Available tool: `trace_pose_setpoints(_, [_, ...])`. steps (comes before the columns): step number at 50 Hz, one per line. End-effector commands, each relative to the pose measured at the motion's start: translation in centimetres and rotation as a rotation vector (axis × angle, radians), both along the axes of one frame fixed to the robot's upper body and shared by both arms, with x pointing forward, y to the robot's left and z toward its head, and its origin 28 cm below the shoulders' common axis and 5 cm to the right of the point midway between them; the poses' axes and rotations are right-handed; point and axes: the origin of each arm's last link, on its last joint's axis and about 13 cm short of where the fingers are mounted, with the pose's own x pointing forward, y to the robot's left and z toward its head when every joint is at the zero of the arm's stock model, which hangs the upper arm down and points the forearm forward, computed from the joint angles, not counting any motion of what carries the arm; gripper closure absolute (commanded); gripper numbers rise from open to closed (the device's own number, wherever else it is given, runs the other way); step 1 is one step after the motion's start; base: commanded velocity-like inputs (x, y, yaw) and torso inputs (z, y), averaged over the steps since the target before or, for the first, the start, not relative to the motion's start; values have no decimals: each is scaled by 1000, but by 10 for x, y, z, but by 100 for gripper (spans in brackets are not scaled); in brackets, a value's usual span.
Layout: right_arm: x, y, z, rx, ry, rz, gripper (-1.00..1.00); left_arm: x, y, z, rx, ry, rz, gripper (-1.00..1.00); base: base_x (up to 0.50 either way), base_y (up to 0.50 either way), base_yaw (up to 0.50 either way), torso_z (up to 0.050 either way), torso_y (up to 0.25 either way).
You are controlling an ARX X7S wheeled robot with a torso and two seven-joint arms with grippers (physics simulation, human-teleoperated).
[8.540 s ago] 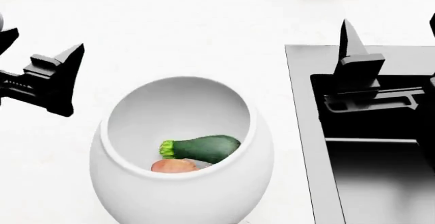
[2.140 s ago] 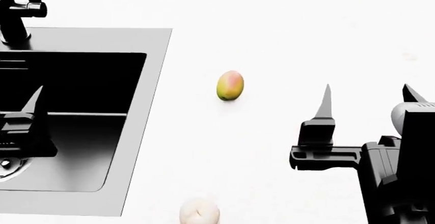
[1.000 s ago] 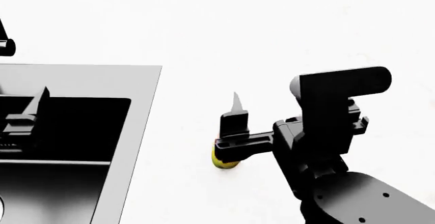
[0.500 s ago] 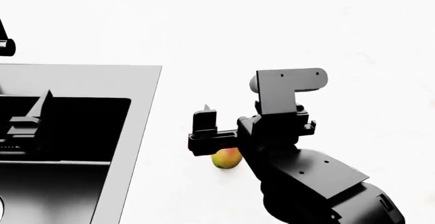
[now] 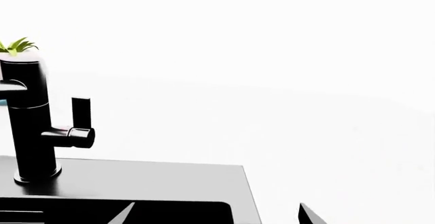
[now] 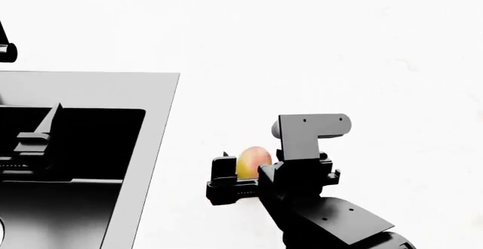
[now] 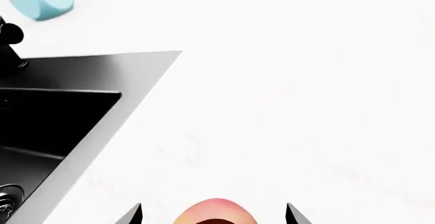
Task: There is a mixed pile of frozen fruits and vegetables on the counter. Locate all the frozen vegetables and place the items in a bowl on the counter. Take all the frozen fruits and defrost them in a running sink.
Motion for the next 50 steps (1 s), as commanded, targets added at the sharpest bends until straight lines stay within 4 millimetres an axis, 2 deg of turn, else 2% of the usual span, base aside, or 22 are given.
trace_pose_setpoints(1, [-3, 0, -7, 6, 13, -6, -100, 3, 0, 1, 4, 14, 21, -100, 0, 0, 0, 0, 0])
trace_pose_setpoints(6, [-5, 0, -3, -15, -16, -16, -100, 2, 0, 2, 4, 13, 21, -100, 0, 0, 0, 0, 0])
trace_pose_setpoints(7, [-5, 0, -2, -24, -28, -20, 100, 2, 0, 2, 4, 13, 22, -100, 0, 0, 0, 0, 0])
trace_pose_setpoints(18, [-15, -3, 34, -72, -132, -35, 100, 2, -1, 1, 6, 15, 13, -100, 0, 0, 0, 0, 1])
trace_pose_setpoints(22, [-16, -11, 47, -57, -141, -50, 100, -3, -4, 6, 0, 4, -15, -100, 0, 0, 0, 0, 0])
trace_pose_setpoints(23, [-17, -13, 51, -64, -145, -49, 100, -5, -6, 8, -13, -1, -45, -100, 0, 0, 0, 0, 0])
trace_pose_setpoints(24, [-18, -15, 57, -63, -146, -38, 100, -8, -10, 7, 74, -5, -58, -100, 0, 0, 0, 0, 0])
trace_pose_setpoints(25, [-19, -19, 66, -80, -144, -25, 100, -11, -16, -3, 94, -9, -100, -100, 0, 0, 0, 0, 0])
trace_pose_setpoints(27, [-20, -24, 79, -93, -147, -20, 100, -15, -19, -6, 53, 2, -182, -100, 0, 0, 0, 0, 0])
trace_pose_setpoints(28, [-21, -26, 91, -118, -172, -20, 100, -16, -20, -2, 50, -4, -217, -100, 0, 0, 0, 0, 0])
trace_pose_setpoints(29, [-23, -27, 102, -111, -187, -13, 100, -20, -24, 4, 73, -28, -328, -100, 0, 0, 0, 0, 0])
trace_pose_setpoints(32, [-28, -29, 123, -133, -235, -9, 100, -26, -25, 18, 61, 37, -463, -100, 0, 0, 0, 0, 0])
trace_pose_setpoints(35, [-29, -34, 133, -121, -249, -7, 100, -30, -29, 29, 109, -8, -572, -100, 0, 0, 0, 0, 0])
trace_pose_setpoints(40, [-40, -49, 164, -136, -307, -36, 100, -31, -33, 28, 152, -2, -706, -100, 0, 0, 0, 0, 0])
trace_pose_setpoints(42, [-41, -52, 171, -162, -312, -40, 100, -30, -37, 25, 206, -29, -713, -100, 0, 0, 0, 0, 0])
trace_pose_setpoints(44, [-43, -54, 178, -216, -320, -39, 100, -25, -40, 21, 122, 34, -739, -100, 0, 0, 0, 0, 0])
trace_pose_setpoints(45, [-45, -54, 182, -209, -322, -39, 100, -22, -41, 17, 139, 40, -743, -100, 0, 0, 0, 0, 0])
trace_pose_setpoints(50, [-43, -54, 183, -236, -320, -39, 100, -24, -40, 20, 58, 135, -788, -100, 0, 0, 0, 0, 0])
